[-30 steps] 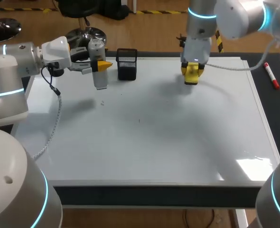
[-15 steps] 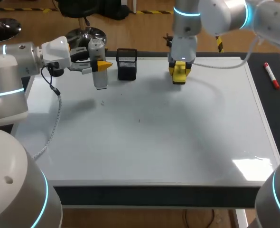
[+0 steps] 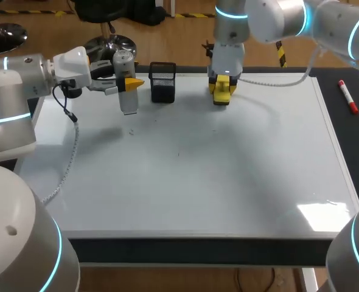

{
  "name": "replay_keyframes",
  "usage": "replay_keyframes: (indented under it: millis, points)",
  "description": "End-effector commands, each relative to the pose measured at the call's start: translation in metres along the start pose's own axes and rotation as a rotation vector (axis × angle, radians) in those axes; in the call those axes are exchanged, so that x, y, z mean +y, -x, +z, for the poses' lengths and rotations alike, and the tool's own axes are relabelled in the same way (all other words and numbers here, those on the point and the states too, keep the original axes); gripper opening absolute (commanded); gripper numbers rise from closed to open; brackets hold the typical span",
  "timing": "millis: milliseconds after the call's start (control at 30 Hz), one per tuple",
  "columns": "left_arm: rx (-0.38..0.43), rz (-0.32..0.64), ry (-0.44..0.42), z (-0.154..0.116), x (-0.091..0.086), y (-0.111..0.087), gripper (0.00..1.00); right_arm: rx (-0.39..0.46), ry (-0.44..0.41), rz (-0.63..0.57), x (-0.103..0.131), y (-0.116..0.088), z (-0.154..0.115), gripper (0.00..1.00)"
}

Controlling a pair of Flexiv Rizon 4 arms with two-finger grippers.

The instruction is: Pick up the inspection probe, press it on each red-marked spot on the whiteboard one by one, put down the probe, pick up the eraser, and wipe off all the red marks.

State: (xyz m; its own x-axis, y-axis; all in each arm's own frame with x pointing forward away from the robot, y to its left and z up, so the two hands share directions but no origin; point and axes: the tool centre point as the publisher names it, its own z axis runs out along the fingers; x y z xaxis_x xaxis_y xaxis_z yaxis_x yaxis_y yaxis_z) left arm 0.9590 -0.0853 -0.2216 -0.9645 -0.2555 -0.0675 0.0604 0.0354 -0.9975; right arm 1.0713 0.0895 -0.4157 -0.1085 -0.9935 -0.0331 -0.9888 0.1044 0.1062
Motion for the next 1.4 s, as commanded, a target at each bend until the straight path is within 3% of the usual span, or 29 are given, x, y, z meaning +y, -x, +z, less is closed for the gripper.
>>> replay_keyframes:
  millis: [33, 533, 1367, 1400]
  points:
    - [-0.002, 0.001, -0.001, 0.000, -0.001, 0.000, 0.00, 0.002, 0.011, -0.002, -0.004, 0.002, 0.005, 0.00]
    - [-0.002, 0.001, -0.001, 0.000, -0.001, 0.000, 0.00, 0.006, 0.049, 0.003, -0.005, 0.001, 0.022, 0.00]
    - [-0.002, 0.001, -0.001, 0.000, -0.001, 0.000, 0.00, 0.053, 0.022, -0.002, -0.002, 0.002, 0.010, 0.00]
    - [-0.002, 0.001, -0.001, 0.000, -0.001, 0.000, 0.00, 0.056, 0.016, 0.007, -0.001, 0.002, 0.009, 0.14]
